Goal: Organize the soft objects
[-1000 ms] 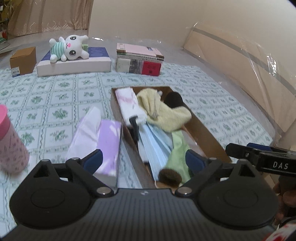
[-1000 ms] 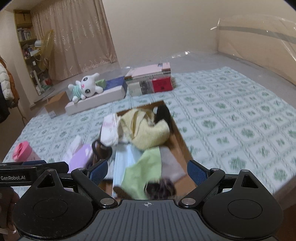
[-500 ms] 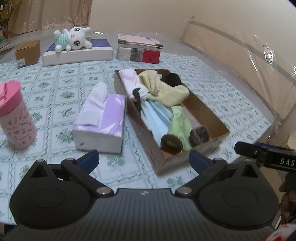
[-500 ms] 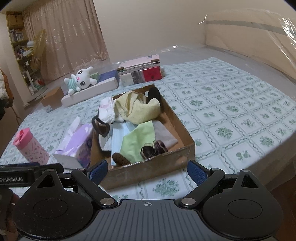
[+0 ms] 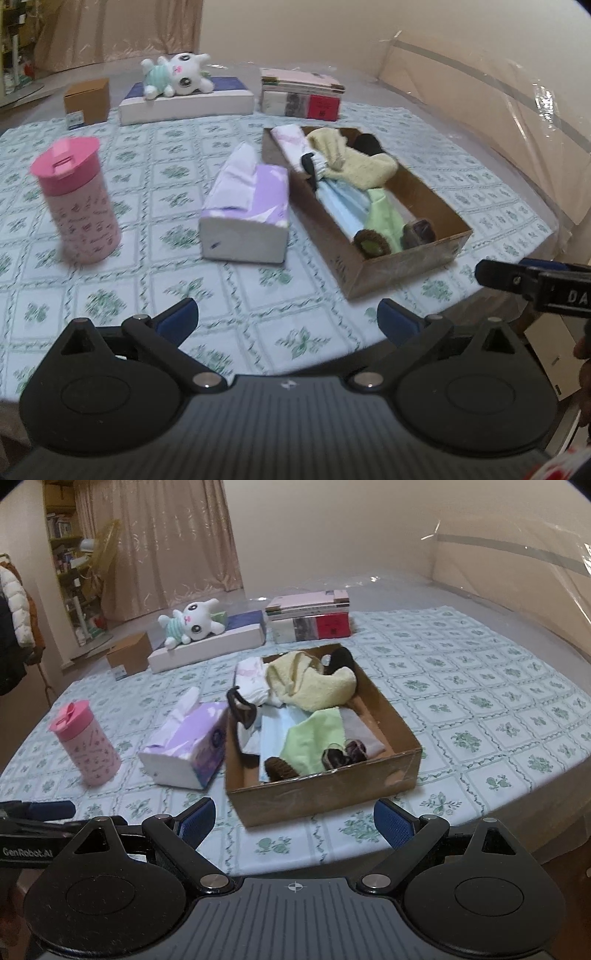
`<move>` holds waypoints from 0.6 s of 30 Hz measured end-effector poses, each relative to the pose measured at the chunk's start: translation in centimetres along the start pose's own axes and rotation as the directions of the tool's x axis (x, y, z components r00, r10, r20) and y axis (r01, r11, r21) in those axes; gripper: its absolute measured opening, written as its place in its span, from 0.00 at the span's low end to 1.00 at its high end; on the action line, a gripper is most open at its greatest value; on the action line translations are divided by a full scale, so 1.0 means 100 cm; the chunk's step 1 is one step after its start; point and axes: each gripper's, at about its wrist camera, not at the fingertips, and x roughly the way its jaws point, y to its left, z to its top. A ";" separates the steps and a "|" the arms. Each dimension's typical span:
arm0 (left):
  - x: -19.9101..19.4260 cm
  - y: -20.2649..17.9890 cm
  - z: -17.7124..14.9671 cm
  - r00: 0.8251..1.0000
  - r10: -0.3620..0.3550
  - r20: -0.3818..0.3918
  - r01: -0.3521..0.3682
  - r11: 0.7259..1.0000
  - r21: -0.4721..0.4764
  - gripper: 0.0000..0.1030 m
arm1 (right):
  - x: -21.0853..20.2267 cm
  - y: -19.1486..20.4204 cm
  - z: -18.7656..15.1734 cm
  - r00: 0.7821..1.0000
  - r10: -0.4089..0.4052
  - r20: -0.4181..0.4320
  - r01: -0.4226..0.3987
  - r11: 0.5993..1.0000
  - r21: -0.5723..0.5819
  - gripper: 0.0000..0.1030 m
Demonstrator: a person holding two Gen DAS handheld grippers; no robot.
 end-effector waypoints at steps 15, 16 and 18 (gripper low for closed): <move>-0.020 0.014 -0.014 0.999 0.038 0.026 -0.037 0.999 -0.024 0.99 | 0.002 0.037 -0.016 0.999 0.025 -0.033 -0.027 0.997 -0.070 0.89; -0.021 0.014 -0.015 0.999 0.040 0.028 -0.039 0.999 -0.023 0.99 | 0.002 0.038 -0.017 0.999 0.025 -0.034 -0.027 0.997 -0.072 0.89; -0.022 0.015 -0.016 0.999 0.042 0.030 -0.041 0.999 -0.021 0.99 | 0.003 0.040 -0.018 0.999 0.023 -0.036 -0.026 0.997 -0.077 0.89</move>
